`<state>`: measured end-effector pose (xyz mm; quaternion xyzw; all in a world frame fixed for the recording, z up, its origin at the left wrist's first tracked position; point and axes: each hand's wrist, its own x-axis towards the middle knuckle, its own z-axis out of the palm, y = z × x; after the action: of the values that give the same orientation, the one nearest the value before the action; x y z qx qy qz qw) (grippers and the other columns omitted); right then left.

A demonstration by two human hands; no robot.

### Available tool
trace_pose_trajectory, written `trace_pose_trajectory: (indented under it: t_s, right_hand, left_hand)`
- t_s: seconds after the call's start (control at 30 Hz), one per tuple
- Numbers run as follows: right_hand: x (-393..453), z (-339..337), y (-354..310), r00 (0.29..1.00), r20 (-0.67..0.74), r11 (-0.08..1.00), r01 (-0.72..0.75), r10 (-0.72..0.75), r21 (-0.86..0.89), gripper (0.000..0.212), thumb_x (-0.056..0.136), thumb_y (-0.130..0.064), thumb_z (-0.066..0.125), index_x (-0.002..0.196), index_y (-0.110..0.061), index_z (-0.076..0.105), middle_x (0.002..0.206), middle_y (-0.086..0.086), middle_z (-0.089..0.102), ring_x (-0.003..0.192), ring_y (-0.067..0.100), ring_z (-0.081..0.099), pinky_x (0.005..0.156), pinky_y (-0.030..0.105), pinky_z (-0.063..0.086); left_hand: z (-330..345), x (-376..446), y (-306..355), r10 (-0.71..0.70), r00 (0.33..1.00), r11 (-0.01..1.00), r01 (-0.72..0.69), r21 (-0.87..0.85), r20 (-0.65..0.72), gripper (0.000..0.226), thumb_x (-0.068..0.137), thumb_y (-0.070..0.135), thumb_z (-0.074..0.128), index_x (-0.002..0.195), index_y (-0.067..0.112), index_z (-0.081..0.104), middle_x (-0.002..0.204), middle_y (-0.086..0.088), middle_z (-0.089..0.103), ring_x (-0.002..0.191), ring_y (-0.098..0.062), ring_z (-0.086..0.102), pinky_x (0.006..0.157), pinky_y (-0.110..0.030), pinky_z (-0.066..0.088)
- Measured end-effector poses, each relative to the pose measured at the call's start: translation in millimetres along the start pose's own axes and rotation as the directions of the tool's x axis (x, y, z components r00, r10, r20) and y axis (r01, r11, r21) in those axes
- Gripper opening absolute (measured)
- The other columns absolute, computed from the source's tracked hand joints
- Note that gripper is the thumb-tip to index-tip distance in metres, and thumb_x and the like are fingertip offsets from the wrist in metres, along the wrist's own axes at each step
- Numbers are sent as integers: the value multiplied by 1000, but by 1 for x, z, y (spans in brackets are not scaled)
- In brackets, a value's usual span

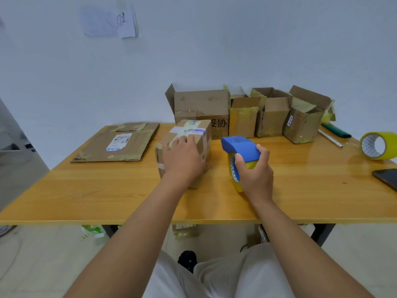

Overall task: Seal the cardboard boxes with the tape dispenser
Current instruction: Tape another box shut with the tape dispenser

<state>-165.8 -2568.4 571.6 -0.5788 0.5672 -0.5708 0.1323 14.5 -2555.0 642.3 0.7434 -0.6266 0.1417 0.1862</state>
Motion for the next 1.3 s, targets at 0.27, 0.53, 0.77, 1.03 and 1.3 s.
trace_pose_trajectory:
  t_s: [0.27, 0.53, 0.77, 1.03, 1.3]
  right_hand:
    - [-2, 2, 5, 1000, -20, 1000, 11, -11, 8, 59, 91, -50, 62, 137, -22, 38, 96, -3, 55, 79, 22, 58, 60, 30, 41]
    - [0, 1, 5, 1000, 0, 1000, -6, 6, 7, 58, 91, -52, 61, 137, -24, 38, 94, -4, 54, 80, 21, 58, 60, 32, 43]
    - [4, 2, 4, 1000, 15, 1000, -9, 9, 15, 57, 91, -53, 61, 135, -25, 38, 87, -13, 51, 78, 18, 58, 58, 33, 46]
    - [1, 1, 4, 1000, -15, 1000, -6, 6, 20, 58, 91, -49, 64, 136, -23, 40, 88, -16, 49, 80, 18, 56, 61, 31, 42]
    - [1, 0, 5, 1000, -2, 999, 8, -8, 32, 58, 91, -50, 64, 136, -24, 39, 97, -7, 53, 84, 22, 59, 66, 36, 48]
  left_hand:
    - [-6, 12, -23, -62, 990, 991, 46, 129, 127, 57, 94, 34, 54, 143, 13, 34, 144, -17, 42, 132, -37, 39, 108, -49, 34]
    - [16, 24, -24, 23, 1000, 987, -24, 161, 5, 50, 92, 34, 60, 137, 25, 39, 135, -8, 51, 124, -35, 45, 99, -47, 34]
    - [23, 30, -80, 74, 997, 997, -74, 4, 34, 55, 91, 24, 61, 140, 21, 36, 159, -6, 29, 150, -31, 10, 120, -50, 2]
    - [41, 29, 6, 14, 997, 996, -21, -84, -81, 83, 81, 84, 34, 133, 21, 44, 145, -4, 43, 139, -30, 30, 112, -53, 20]
    - [35, 26, 6, 10, 980, 988, -40, -149, -197, 49, 81, 66, 55, 100, 21, 51, 103, 4, 54, 104, -20, 49, 95, -41, 33]
